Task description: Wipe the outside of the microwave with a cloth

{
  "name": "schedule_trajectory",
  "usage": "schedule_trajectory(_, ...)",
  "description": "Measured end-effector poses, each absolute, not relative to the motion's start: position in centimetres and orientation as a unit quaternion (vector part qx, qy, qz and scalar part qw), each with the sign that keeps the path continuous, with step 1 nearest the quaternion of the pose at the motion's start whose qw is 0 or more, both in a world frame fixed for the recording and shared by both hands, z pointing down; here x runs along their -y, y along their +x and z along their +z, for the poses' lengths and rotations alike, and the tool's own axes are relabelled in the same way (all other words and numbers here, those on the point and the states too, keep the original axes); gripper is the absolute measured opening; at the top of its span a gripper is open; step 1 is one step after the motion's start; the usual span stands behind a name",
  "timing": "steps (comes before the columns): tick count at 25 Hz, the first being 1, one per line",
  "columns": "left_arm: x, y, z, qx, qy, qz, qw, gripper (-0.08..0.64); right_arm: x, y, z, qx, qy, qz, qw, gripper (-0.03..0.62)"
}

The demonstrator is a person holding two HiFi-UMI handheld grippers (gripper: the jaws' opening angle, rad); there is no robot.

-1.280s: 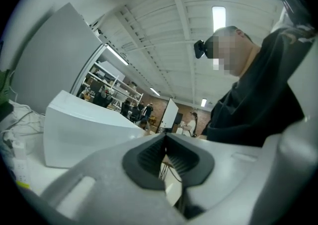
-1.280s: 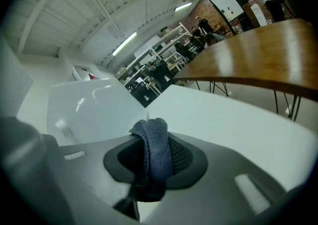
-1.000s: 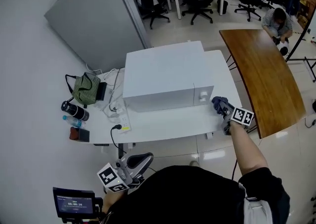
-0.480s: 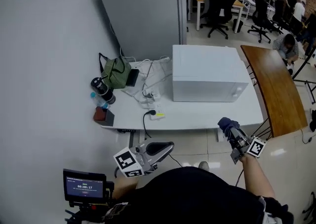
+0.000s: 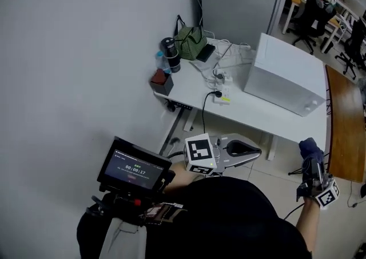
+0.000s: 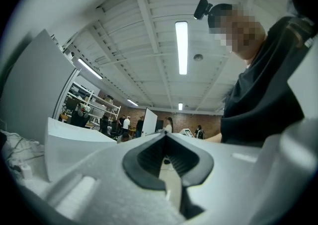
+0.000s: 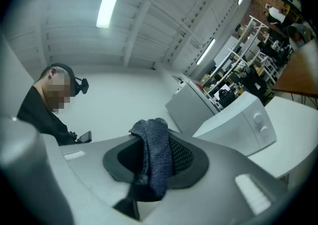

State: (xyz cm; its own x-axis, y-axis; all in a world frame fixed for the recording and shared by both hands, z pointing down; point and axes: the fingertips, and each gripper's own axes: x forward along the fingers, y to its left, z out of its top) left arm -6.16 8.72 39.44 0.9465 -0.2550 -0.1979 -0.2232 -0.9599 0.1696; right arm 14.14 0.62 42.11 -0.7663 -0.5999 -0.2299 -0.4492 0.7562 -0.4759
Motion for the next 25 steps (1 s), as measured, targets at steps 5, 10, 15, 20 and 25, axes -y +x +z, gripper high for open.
schedule_trajectory(5, -13.0, 1.9, 39.3, 0.132, 0.982, -0.110, 0.083, 0.005, -5.9, 19.6, 39.6, -0.937, -0.272, -0.149, 0.164, 0.098)
schedule_trajectory(10, -16.5, 7.8, 39.3, 0.142, 0.979, -0.105, 0.098, 0.005, -10.0, 24.0, 38.9, -0.948, -0.253, -0.126, 0.143, 0.098)
schedule_trajectory(15, -18.0, 6.9, 37.7, 0.166, 0.978, -0.102, 0.074, 0.005, -11.6, 23.4, 37.6, -0.955, -0.241, -0.105, 0.140, 0.098)
schedule_trajectory(20, -18.7, 2.7, 37.1, 0.179, 0.976, -0.110, 0.061, 0.005, -12.7, 19.2, 36.6, -0.959, -0.232, -0.085, 0.138, 0.098)
schedule_trajectory(25, -19.7, -2.9, 37.0, 0.179, 0.976, -0.111, 0.059, 0.004, -14.1, 12.5, 37.3, -0.962, -0.221, -0.102, 0.121, 0.098)
